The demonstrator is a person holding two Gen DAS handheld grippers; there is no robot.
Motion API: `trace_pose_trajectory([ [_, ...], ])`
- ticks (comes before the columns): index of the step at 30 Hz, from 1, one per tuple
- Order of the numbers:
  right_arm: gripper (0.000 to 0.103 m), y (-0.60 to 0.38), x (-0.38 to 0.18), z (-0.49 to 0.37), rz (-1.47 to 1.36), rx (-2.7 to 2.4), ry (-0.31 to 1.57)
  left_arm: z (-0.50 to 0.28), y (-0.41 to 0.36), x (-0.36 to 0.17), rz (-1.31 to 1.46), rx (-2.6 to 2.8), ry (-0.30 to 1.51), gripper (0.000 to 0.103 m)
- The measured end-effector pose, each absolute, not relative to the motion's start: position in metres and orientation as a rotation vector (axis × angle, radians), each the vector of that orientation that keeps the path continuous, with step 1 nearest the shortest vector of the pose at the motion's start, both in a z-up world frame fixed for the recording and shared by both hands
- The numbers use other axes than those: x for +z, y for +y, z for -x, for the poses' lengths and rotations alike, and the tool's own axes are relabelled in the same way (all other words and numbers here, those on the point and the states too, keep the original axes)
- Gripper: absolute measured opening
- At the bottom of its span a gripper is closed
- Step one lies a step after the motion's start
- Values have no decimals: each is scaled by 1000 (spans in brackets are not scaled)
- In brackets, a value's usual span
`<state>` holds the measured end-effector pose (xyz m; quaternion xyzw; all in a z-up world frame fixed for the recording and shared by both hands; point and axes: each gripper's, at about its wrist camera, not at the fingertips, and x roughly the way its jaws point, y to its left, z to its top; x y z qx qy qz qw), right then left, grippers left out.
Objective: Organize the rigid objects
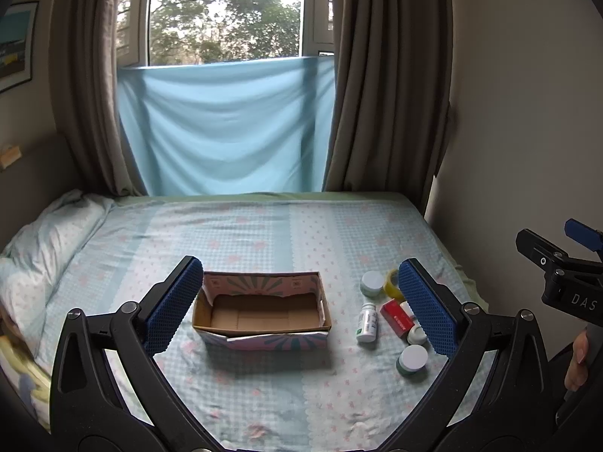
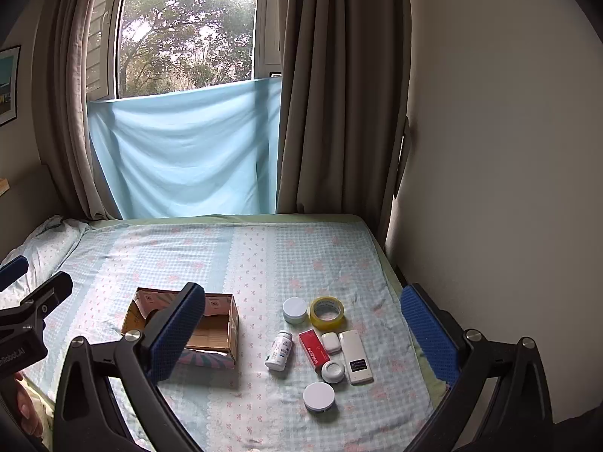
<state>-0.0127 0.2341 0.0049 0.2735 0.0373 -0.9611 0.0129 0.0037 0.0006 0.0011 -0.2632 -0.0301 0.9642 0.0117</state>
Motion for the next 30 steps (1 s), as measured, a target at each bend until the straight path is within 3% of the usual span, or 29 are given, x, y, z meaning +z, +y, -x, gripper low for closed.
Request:
trace_pose_trajectory([
  [30,103,235,4,6,-841,-2986,94,-5,1,-7,856,3003,-116,103],
])
